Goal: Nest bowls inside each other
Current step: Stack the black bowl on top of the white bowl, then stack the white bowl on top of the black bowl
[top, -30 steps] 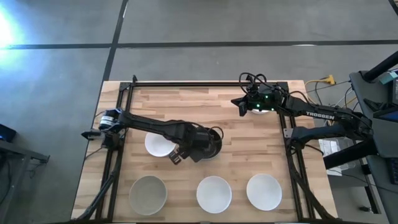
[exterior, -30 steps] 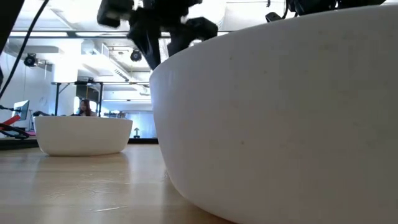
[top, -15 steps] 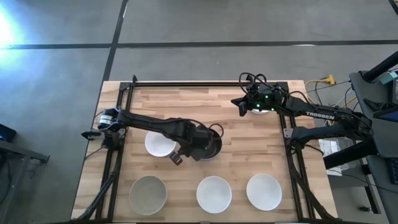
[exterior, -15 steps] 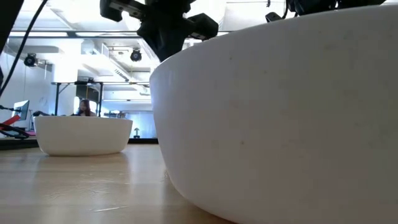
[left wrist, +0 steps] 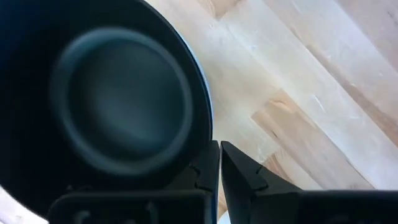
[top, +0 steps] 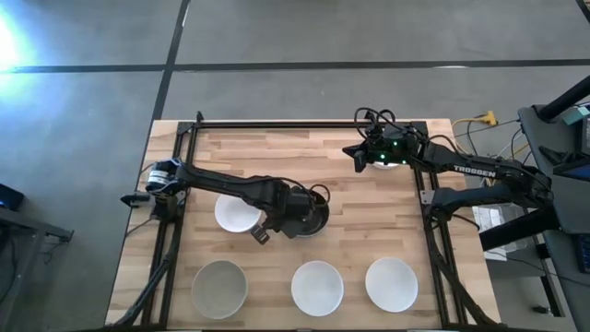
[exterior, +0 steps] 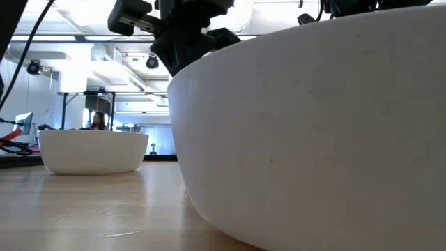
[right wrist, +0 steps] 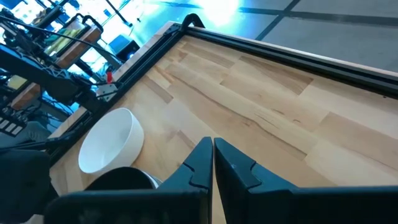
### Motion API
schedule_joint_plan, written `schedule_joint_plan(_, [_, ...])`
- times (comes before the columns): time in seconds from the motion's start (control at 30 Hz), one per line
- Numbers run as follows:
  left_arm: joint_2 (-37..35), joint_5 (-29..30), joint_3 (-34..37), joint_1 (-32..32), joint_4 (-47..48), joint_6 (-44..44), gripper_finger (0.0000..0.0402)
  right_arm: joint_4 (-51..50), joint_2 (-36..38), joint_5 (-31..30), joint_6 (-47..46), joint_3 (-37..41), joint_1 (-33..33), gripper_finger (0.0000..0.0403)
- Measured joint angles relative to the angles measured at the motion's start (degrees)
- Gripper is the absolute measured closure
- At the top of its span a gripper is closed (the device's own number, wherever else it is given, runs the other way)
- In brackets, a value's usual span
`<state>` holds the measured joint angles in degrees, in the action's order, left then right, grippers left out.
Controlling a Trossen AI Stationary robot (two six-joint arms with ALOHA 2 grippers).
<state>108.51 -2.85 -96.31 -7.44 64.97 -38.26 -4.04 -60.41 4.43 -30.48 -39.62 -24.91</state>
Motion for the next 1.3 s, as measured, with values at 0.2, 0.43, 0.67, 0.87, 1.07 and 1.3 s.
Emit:
schedule_joint_plan(0.2, [-0.6,0.4,-0.1,0.3,0.1,0.3,0.0401,0.0,0.0,0.0,-0.6,0.0,0.0,0.0394])
schedule_joint_plan(0.43, [-6.3,3.8,0.0,4.0,1.2,6.3,0.0402,0.1,0.0,0.1,-2.2,0.0,0.0,0.0394])
schedule_joint_plan(0.67, [-12.7,3.8,1.5,11.2,-2.5,20.9,0.0402,2.0,0.0,2.7,-2.9,0.0,0.2,0.0394])
schedule_joint_plan(0.87, [-23.2,3.8,13.6,15.4,-13.4,31.1,0.0401,3.9,0.0,4.6,-3.0,-0.1,0.3,0.0394])
schedule_joint_plan(1.07, [-37.1,3.7,31.5,16.6,-27.5,43.9,0.0401,4.3,0.0,4.6,-2.4,-0.4,0.3,0.0394])
schedule_joint_plan(1.3, [-51.0,7.9,47.3,16.7,-47.9,56.0,0.0401,8.9,0.0,4.7,4.2,-0.5,0.3,0.0394])
